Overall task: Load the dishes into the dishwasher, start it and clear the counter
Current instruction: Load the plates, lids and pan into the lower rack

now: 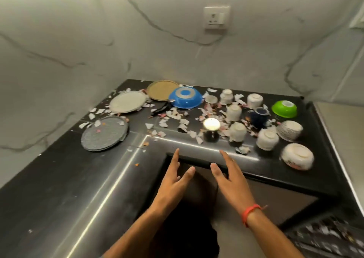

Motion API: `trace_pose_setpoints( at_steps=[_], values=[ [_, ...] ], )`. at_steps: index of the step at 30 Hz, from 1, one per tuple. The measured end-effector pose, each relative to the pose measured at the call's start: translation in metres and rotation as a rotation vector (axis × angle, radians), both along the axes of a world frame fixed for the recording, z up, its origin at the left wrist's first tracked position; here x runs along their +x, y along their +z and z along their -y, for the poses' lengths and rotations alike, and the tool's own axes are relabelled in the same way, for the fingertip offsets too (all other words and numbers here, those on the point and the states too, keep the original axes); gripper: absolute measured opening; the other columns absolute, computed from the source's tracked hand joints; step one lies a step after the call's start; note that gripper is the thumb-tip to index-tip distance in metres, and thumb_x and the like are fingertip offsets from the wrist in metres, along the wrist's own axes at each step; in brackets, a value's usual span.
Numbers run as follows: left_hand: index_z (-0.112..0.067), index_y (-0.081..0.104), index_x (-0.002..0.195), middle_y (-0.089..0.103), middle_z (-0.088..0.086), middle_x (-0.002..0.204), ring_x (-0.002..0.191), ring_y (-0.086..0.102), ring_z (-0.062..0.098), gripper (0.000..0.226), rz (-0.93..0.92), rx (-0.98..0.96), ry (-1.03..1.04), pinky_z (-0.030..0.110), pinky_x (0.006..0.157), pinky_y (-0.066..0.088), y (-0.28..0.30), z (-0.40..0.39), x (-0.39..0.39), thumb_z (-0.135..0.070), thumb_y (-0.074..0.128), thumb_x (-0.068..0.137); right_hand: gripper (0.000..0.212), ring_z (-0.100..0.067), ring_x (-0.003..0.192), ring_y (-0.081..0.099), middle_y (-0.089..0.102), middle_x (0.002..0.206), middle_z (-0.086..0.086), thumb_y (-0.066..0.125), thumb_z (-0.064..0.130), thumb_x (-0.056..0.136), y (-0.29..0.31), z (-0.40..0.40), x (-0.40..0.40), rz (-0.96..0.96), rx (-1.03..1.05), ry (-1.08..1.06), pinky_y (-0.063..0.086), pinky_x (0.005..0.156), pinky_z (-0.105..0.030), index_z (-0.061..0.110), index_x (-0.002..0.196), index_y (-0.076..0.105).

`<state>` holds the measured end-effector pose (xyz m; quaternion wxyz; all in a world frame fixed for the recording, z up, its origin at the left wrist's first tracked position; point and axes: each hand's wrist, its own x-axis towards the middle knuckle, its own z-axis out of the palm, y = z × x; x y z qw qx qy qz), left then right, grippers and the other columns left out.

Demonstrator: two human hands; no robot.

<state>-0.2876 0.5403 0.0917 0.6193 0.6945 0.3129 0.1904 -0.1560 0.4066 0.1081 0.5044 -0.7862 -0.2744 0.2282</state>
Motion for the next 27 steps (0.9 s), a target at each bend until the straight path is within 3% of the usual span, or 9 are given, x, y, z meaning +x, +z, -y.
trace_pose_setpoints(
  at_steps=[4, 8, 10, 13, 15, 17, 19, 23, 27],
  values=[
    [-0.041, 0.022, 0.160, 0.032, -0.015, 0.159, 0.145, 0.035, 0.005, 0.072, 0.071, -0.064, 0.180, 0.027, 0.117, 0.034, 0.007, -0.078, -0.017, -0.035, 0.063, 0.101, 0.063, -0.004, 0.147, 0.023, 0.028, 0.161, 0.014, 0.055, 0.052, 0.097, 0.004, -0.067, -0.008, -0.001, -0.037, 0.146, 0.025, 0.121, -0.032, 0.041, 0.154, 0.031],
    [-0.032, 0.024, 0.159, 0.054, -0.006, 0.139, 0.122, 0.056, 0.012, 0.064, 0.120, -0.242, 0.471, 0.031, 0.098, 0.047, 0.008, -0.150, -0.044, -0.029, 0.057, 0.104, 0.063, -0.005, 0.148, 0.025, 0.028, 0.161, 0.013, 0.054, 0.053, 0.098, 0.004, -0.128, -0.020, 0.007, -0.108, 0.299, 0.022, 0.116, -0.025, 0.039, 0.155, 0.030],
    [-0.031, 0.024, 0.160, 0.051, -0.002, 0.143, 0.136, 0.049, 0.021, 0.065, 0.128, -0.386, 0.585, 0.040, 0.107, 0.042, -0.002, -0.186, -0.063, -0.031, 0.057, 0.104, 0.063, -0.006, 0.147, 0.026, 0.030, 0.161, 0.012, 0.053, 0.055, 0.097, 0.003, -0.149, -0.027, 0.006, -0.135, 0.357, 0.024, 0.117, -0.026, 0.041, 0.155, 0.029],
    [-0.023, 0.030, 0.158, 0.030, 0.016, 0.163, 0.148, 0.036, 0.032, 0.062, 0.177, -0.648, 0.741, 0.046, 0.116, 0.037, -0.024, -0.238, -0.085, -0.031, 0.058, 0.103, 0.064, -0.007, 0.149, 0.023, 0.028, 0.161, 0.012, 0.052, 0.057, 0.097, -0.001, -0.172, -0.036, -0.001, -0.164, 0.415, 0.023, 0.121, -0.031, 0.043, 0.154, 0.028],
    [-0.019, 0.035, 0.155, 0.034, 0.020, 0.159, 0.146, 0.038, 0.034, 0.057, 0.195, -0.713, 0.794, 0.046, 0.116, 0.039, -0.035, -0.262, -0.090, -0.030, 0.057, 0.104, 0.063, 0.000, 0.145, 0.022, 0.027, 0.161, 0.014, 0.051, 0.056, 0.098, -0.003, -0.179, -0.039, 0.014, -0.178, 0.433, 0.022, 0.116, -0.023, 0.041, 0.155, 0.028],
    [-0.016, 0.042, 0.149, 0.051, 0.015, 0.136, 0.128, 0.053, 0.029, 0.048, 0.098, -0.558, 0.788, 0.040, 0.103, 0.050, -0.043, -0.278, -0.087, -0.027, 0.057, 0.104, 0.063, 0.008, 0.135, 0.018, 0.027, 0.161, 0.015, 0.050, 0.056, 0.098, -0.005, -0.186, -0.039, 0.031, -0.198, 0.444, 0.020, 0.110, -0.019, 0.040, 0.155, 0.028],
    [-0.016, 0.046, 0.145, 0.061, 0.007, 0.112, 0.102, 0.061, 0.022, 0.047, -0.136, -0.191, 0.724, 0.034, 0.084, 0.051, -0.051, -0.290, -0.085, -0.023, 0.060, 0.101, 0.063, 0.011, 0.130, 0.015, 0.027, 0.160, 0.016, 0.049, 0.056, 0.098, -0.007, -0.191, -0.039, 0.050, -0.216, 0.451, 0.018, 0.108, -0.018, 0.041, 0.155, 0.027],
    [-0.021, 0.061, 0.136, 0.065, 0.003, 0.128, 0.120, 0.061, 0.022, 0.043, -0.585, 0.482, 0.407, 0.038, 0.102, 0.048, -0.062, -0.324, -0.086, -0.028, 0.065, 0.094, 0.062, 0.009, 0.134, 0.017, 0.028, 0.160, 0.016, 0.048, 0.058, 0.097, -0.010, -0.199, -0.039, 0.054, -0.253, 0.456, 0.020, 0.110, -0.020, 0.043, 0.154, 0.027],
    [-0.027, 0.067, 0.125, 0.065, 0.002, 0.120, 0.117, 0.056, 0.027, 0.034, -0.812, 0.795, 0.198, 0.040, 0.098, 0.045, -0.067, -0.353, -0.077, -0.038, 0.065, 0.093, 0.061, 0.007, 0.136, 0.021, 0.030, 0.158, 0.016, 0.048, 0.056, 0.098, -0.012, -0.208, -0.041, 0.048, -0.277, 0.451, 0.022, 0.109, -0.019, 0.042, 0.154, 0.027]
  ],
)
